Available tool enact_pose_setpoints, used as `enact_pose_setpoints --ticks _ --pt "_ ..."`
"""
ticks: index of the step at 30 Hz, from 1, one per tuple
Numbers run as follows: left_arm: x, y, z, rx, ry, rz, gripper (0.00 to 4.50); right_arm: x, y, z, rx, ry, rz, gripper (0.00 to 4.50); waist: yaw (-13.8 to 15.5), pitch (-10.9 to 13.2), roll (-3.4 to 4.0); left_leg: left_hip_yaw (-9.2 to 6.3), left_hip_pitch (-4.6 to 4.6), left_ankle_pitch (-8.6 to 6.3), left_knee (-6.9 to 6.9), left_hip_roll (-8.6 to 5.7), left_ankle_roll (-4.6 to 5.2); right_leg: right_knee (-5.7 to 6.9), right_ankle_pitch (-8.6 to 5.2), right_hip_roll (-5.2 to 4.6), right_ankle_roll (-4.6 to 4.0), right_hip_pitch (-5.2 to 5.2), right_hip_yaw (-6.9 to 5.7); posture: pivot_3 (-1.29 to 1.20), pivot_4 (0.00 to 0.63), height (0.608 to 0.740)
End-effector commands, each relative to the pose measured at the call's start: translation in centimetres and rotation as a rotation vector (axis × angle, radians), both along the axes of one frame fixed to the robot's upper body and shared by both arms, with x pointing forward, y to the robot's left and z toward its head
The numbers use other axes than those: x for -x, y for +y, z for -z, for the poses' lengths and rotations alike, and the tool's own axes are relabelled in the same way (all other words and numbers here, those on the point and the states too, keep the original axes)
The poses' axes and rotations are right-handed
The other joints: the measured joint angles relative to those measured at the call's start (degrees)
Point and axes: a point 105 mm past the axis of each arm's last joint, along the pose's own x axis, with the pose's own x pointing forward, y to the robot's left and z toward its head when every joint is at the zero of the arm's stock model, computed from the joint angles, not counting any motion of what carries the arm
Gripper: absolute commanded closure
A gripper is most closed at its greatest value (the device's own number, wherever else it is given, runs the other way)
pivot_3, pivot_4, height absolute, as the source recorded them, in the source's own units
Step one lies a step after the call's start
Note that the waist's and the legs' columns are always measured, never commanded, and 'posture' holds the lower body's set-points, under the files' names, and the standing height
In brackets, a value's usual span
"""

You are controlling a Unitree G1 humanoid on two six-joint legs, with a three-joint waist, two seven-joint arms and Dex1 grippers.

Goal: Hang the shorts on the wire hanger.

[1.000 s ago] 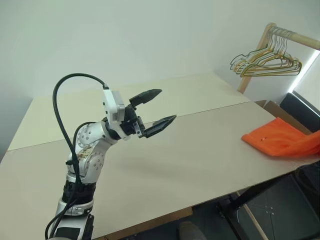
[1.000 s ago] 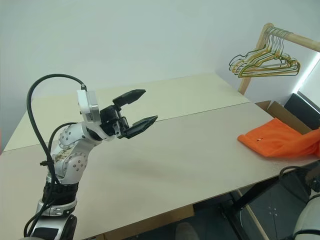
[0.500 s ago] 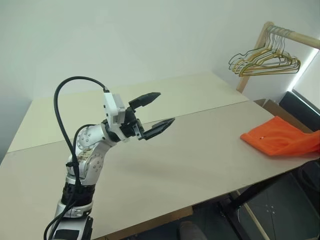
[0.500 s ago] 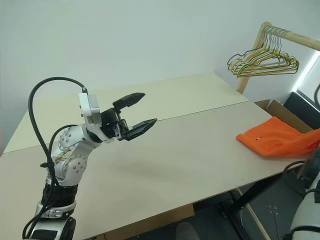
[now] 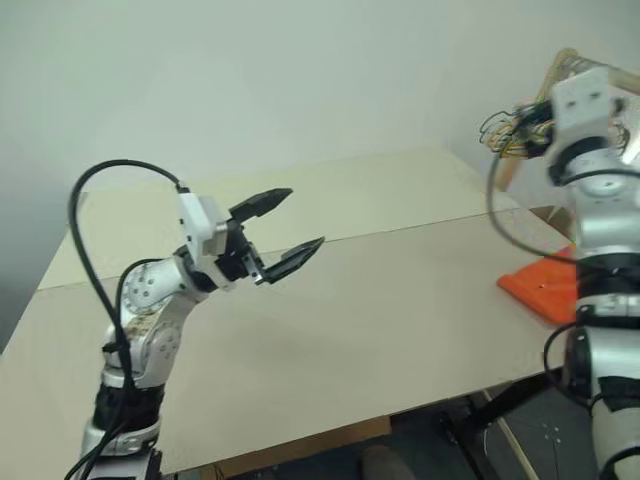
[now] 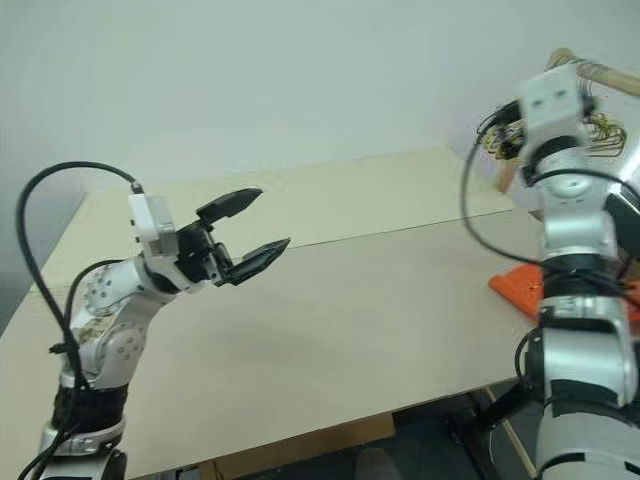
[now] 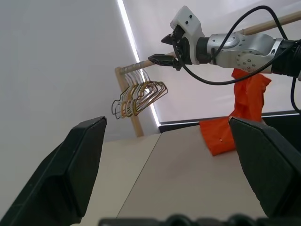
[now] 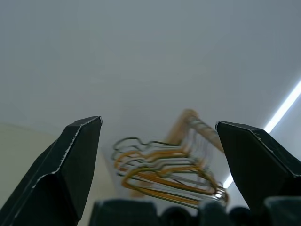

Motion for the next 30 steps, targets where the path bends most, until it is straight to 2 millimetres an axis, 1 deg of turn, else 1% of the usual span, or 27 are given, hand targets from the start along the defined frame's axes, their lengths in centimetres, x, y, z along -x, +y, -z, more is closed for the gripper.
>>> enact_pose_setpoints --ticks 1,3,5,7,10,14,19,22,25,30 --pt "0.7 1.4 -0.9 -0.018 -0.037 -0.067 0.00 0.5 4.8 0.9 0.172 0.028 -0.164 0.05 1.51 0.02 -0.03 -0.02 0.00 0.01 0.00 0.02 -0.02 0.08 -0.02 0.01 -0.03 -0.01 -0.04 0.11 0.000 0.740" --pt "1.2 2.3 -0.3 -0.037 -0.022 -0.111 0.00 0.8 7.3 3.2 0.272 0.052 -0.236 0.05 3.18 0.05 -0.09 -0.01 -0.02 0.01 0.00 -0.01 -0.02 0.34 -0.03 -0.01 -0.05 -0.04 -0.06 0.13 0.000 0.740" --pt "1.6 3.1 0.5 -0.056 -0.001 -0.155 0.00 1.6 9.5 5.1 0.300 0.113 -0.363 0.05 4.78 0.08 -0.16 -0.03 -0.05 0.00 -0.01 -0.05 -0.03 0.35 -0.06 0.00 -0.10 -0.06 -0.13 0.16 0.000 0.740" --pt "2.0 3.7 1.3 -0.077 0.020 -0.191 0.00 2.2 10.9 6.3 0.325 0.175 -0.462 0.05 6.21 0.10 -0.18 -0.04 -0.10 0.00 -0.01 -0.06 -0.04 0.35 -0.07 0.01 -0.12 -0.10 -0.20 0.19 0.000 0.740" --pt "2.4 4.5 2.3 -0.101 0.062 -0.257 0.00 2.9 12.1 7.5 0.392 0.196 -0.540 0.05 8.37 0.16 -0.26 -0.07 -0.22 0.01 0.00 -0.07 -0.06 0.34 -0.09 -0.01 -0.16 -0.17 -0.35 0.23 0.000 0.740" --pt "2.9 5.2 3.8 -0.168 0.106 -0.328 0.00 4.0 12.7 9.4 0.463 0.281 -0.656 0.05 10.48 0.18 -0.36 -0.08 -0.27 0.01 0.00 -0.06 -0.12 0.34 -0.13 0.00 -0.23 -0.17 -0.50 0.28 0.000 0.740" --pt "3.6 5.7 4.7 -0.194 0.122 -0.356 0.00 5.1 12.1 12.2 0.532 0.473 -0.738 0.05 12.62 0.19 -0.46 -0.06 -0.40 0.09 0.00 -0.03 -0.25 0.32 -0.20 0.03 -0.36 -0.16 -0.80 0.31 0.000 0.740" --pt "3.7 6.0 5.0 -0.197 0.142 -0.366 0.00 5.4 11.9 13.0 0.507 0.535 -0.742 0.05 13.69 0.19 -0.48 -0.15 -0.53 0.12 0.00 -0.02 -0.30 0.31 -0.25 0.02 -0.44 -0.25 -0.91 0.32 0.000 0.740" --pt "3.8 6.3 5.8 -0.220 0.189 -0.359 0.00 6.1 11.7 14.0 0.524 0.584 -0.754 0.05 14.28 0.16 -0.53 -0.25 -0.80 0.17 0.02 -0.03 -0.39 0.32 -0.26 0.03 -0.49 -0.54 -1.02 0.32 0.000 0.740" --pt "3.7 6.5 6.6 -0.236 0.255 -0.336 0.00 6.9 11.6 15.1 0.544 0.614 -0.762 0.05 15.15 0.12 -0.63 -0.29 -1.07 0.20 0.02 -0.03 -0.42 0.35 -0.27 0.04 -0.54 -0.86 -1.07 0.31 0.000 0.740"
